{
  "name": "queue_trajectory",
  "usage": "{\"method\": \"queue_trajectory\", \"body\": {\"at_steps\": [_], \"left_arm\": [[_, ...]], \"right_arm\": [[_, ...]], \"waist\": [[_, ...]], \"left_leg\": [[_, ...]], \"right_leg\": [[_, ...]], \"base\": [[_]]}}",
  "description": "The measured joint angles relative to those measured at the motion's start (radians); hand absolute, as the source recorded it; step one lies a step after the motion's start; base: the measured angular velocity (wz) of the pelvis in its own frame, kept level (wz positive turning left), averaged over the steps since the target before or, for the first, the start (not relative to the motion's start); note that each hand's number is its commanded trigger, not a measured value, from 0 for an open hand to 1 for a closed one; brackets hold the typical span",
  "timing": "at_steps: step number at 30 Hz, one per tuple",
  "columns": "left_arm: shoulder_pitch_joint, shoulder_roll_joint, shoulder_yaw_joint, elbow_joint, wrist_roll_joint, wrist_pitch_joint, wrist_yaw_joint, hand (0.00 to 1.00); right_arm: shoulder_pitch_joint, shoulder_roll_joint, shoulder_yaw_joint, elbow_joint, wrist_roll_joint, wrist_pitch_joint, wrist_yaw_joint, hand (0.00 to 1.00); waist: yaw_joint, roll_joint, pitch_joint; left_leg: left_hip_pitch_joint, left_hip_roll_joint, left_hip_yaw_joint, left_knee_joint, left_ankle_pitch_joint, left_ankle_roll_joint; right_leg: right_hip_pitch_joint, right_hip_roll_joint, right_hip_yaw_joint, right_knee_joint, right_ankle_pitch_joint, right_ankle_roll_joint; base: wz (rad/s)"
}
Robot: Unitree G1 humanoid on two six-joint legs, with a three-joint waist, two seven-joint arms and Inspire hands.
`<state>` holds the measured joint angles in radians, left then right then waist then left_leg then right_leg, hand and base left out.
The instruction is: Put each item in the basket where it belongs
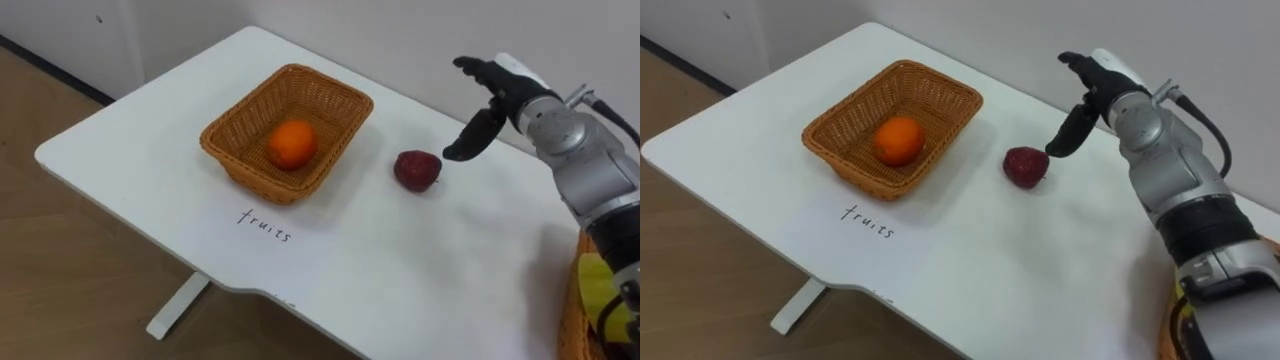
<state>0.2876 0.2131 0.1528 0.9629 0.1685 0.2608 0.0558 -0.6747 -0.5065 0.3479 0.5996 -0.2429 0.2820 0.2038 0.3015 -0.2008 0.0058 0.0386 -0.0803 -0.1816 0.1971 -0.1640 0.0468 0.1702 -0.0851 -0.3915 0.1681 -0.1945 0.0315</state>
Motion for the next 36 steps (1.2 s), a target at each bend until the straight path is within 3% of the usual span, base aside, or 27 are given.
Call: {"method": "queue_trajectory", "body": {"at_steps": [4, 15, 29, 36], "left_arm": [[-0.007, 0.001, 0.000, 0.000, 0.001, -0.004, 0.000, 0.00], [-0.007, 0.008, -0.001, 0.000, 0.000, -0.005, 0.016, 0.00], [-0.009, 0.008, -0.013, 0.010, -0.027, -0.005, 0.029, 0.00], [-0.009, 0.009, -0.017, 0.009, -0.047, -0.004, 0.028, 0.00]], "right_arm": [[0.026, 0.005, 0.003, 0.011, -0.001, 0.002, 0.025, 0.00], [0.037, 0.006, 0.038, 0.019, -0.003, 0.002, 0.063, 0.00], [0.037, 0.007, 0.061, 0.019, -0.001, 0.004, 0.086, 0.00], [0.037, 0.009, 0.062, 0.019, -0.007, 0.017, 0.091, 0.00]], "waist": [[0.029, -0.010, 0.0014], [0.059, -0.012, 0.0066], [0.066, -0.026, 0.0042], [0.066, -0.029, 0.0084]], "left_leg": [[-0.001, 0.000, -0.001, 0.003, 0.000, 0.000], [-0.011, -0.001, -0.011, 0.001, 0.000, 0.000], [-0.010, -0.001, -0.011, 0.002, 0.000, 0.000], [-0.022, -0.001, -0.012, 0.002, -0.001, 0.000]], "right_leg": [[-0.006, -0.001, 0.002, 0.000, 0.000, 0.000], [-0.011, -0.001, -0.008, 0.000, 0.000, 0.000], [-0.012, -0.002, -0.017, 0.000, 0.000, 0.000], [-0.017, -0.002, -0.021, 0.000, 0.000, 0.000]], "base": [[-0.01], [0.03], [0.00], [0.00]]}}
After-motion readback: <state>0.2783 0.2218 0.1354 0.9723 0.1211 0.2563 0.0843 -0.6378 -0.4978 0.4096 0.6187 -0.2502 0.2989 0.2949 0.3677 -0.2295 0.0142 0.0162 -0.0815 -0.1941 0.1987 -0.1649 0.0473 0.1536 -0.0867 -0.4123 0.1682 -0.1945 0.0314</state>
